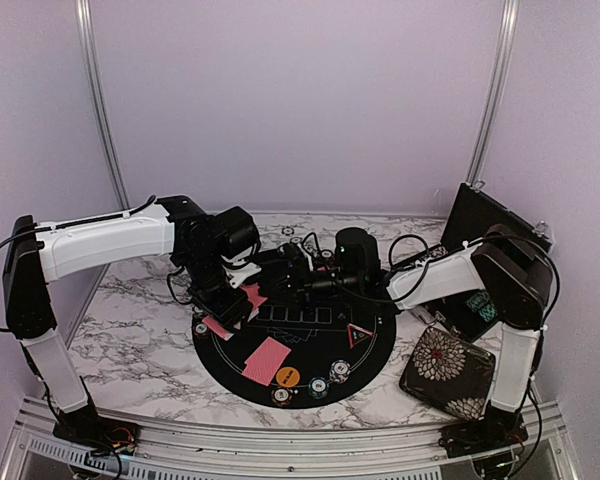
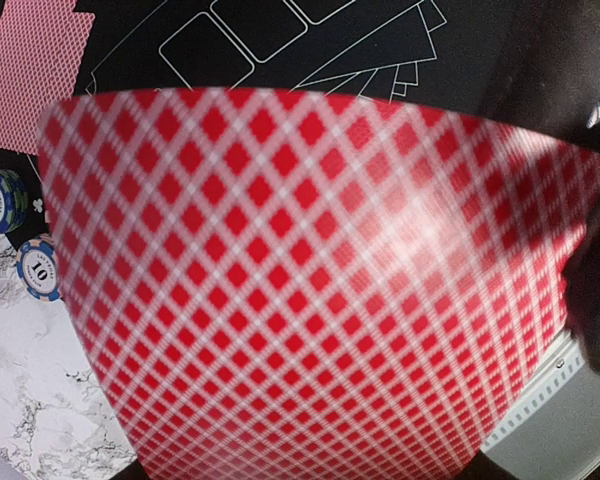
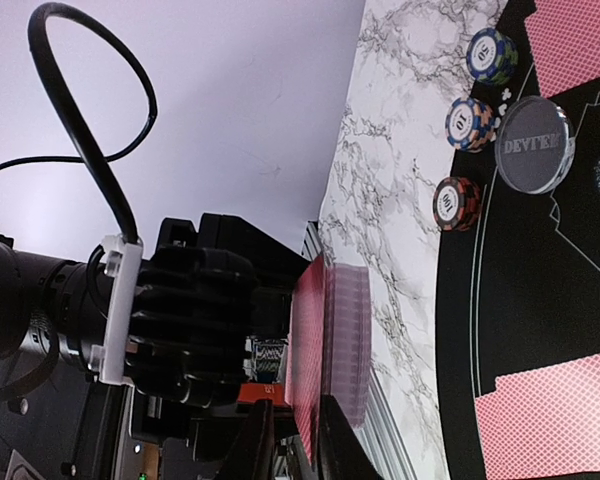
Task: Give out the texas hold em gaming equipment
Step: Flop the poker card in the community card area.
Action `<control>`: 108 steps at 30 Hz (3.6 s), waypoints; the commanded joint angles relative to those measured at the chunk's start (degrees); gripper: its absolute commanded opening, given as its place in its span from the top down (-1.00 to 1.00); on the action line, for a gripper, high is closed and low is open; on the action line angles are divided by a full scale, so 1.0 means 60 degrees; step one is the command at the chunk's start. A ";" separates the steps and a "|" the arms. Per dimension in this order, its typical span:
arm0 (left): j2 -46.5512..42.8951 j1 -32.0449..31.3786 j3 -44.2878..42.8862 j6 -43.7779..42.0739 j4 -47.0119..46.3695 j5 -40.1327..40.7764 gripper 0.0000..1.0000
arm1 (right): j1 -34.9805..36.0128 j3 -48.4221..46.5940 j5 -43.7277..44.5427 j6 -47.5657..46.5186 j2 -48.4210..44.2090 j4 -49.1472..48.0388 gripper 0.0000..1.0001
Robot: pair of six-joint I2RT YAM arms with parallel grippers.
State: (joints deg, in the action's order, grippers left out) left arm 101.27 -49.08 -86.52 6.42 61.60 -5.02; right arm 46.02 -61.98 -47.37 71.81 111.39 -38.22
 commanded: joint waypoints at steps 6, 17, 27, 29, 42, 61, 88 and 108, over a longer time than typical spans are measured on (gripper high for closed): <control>-0.0229 -0.0009 -0.0067 -0.0065 0.0148 0.0026 0.11 | -0.0082 0.0104 0.0201 -0.0362 -0.0583 0.0395 0.64; -0.0220 -0.0009 -0.0046 -0.0080 0.0141 0.0009 0.11 | -0.0096 0.0148 0.0320 -0.0718 -0.0651 0.0948 0.66; -0.0231 -0.0009 -0.0053 -0.0077 0.0148 0.0029 0.11 | -0.0111 0.0116 0.0277 -0.0682 -0.0692 0.0938 0.93; -0.0224 -0.0011 -0.0053 -0.0074 0.0148 0.0011 0.11 | -0.0135 0.0133 0.0253 -0.0637 -0.0722 0.0921 0.97; -0.0224 -0.0009 -0.0038 -0.0075 0.0148 0.0000 0.11 | -0.0254 0.0412 0.0034 0.0064 -0.0798 -0.0046 1.00; -0.0268 -0.0014 -0.0067 -0.0052 0.0151 0.0074 0.11 | -0.0741 0.1269 -0.0096 0.0467 -0.1467 -0.0767 1.00; -0.0267 0.0020 -0.0067 -0.0060 0.0140 0.0059 0.11 | -0.2227 0.2269 0.0576 -0.3377 -0.3517 0.2833 1.00; -0.0383 0.0123 -0.0026 -0.0090 0.0090 0.0045 0.11 | -0.0886 0.2126 0.8533 -1.4080 -0.3989 0.5476 1.00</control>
State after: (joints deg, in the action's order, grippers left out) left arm 101.21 -48.69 -86.52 6.39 61.58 -4.86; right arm 36.38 -47.99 -6.98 2.68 84.77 -6.81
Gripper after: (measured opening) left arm 0.669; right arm 0.004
